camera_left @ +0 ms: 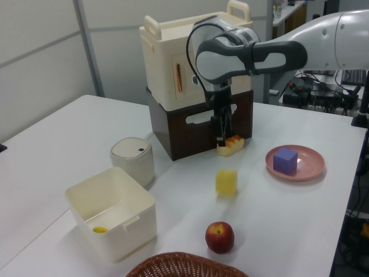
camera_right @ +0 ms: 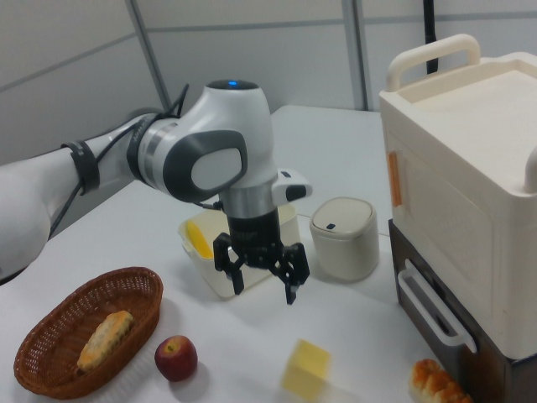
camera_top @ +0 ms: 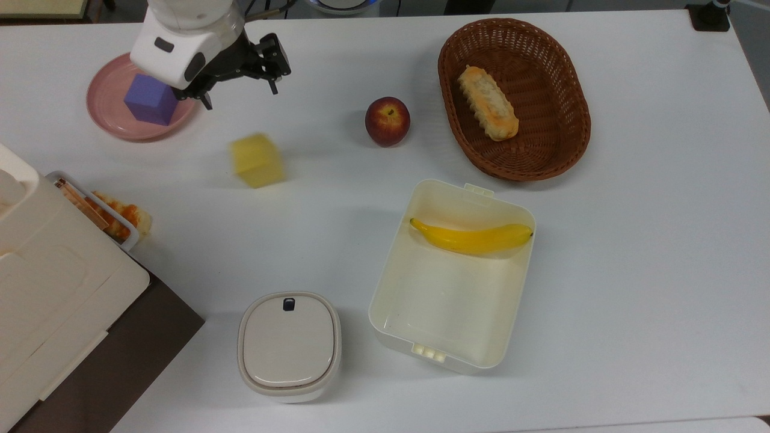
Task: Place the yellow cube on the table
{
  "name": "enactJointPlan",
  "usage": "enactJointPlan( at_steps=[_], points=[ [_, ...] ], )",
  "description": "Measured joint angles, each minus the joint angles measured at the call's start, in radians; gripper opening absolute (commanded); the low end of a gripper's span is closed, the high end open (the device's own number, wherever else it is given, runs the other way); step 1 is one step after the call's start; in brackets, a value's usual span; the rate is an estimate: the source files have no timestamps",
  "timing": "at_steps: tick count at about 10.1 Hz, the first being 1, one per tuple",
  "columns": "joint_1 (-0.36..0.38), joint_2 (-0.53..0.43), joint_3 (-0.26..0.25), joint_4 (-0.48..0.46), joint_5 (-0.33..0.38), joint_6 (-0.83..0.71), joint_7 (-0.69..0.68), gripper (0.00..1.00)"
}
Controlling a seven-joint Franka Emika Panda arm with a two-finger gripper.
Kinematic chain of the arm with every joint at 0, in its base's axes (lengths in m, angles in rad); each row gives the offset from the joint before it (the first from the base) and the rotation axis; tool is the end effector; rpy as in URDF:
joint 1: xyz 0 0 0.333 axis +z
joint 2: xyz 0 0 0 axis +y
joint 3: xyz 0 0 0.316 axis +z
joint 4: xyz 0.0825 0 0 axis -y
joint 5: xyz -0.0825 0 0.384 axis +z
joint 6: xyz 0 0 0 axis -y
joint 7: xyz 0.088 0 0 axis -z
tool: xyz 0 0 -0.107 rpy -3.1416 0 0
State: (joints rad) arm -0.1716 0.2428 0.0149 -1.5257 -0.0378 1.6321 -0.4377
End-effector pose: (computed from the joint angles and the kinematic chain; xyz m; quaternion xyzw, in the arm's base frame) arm 0.6131 -0.1016 0.5075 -0.9874 -0.1420 0.0701 0.0037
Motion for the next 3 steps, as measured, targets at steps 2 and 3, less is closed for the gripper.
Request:
enactJointPlan(
  at_steps=[2,3],
  points=[
    [0.02,-0.002,0.0,0.046,0.0,0.0,0.0,1.0],
    [0.024,-0.007,0.0,0.059,-0.003,-0.001,0.0,1.0]
  ],
)
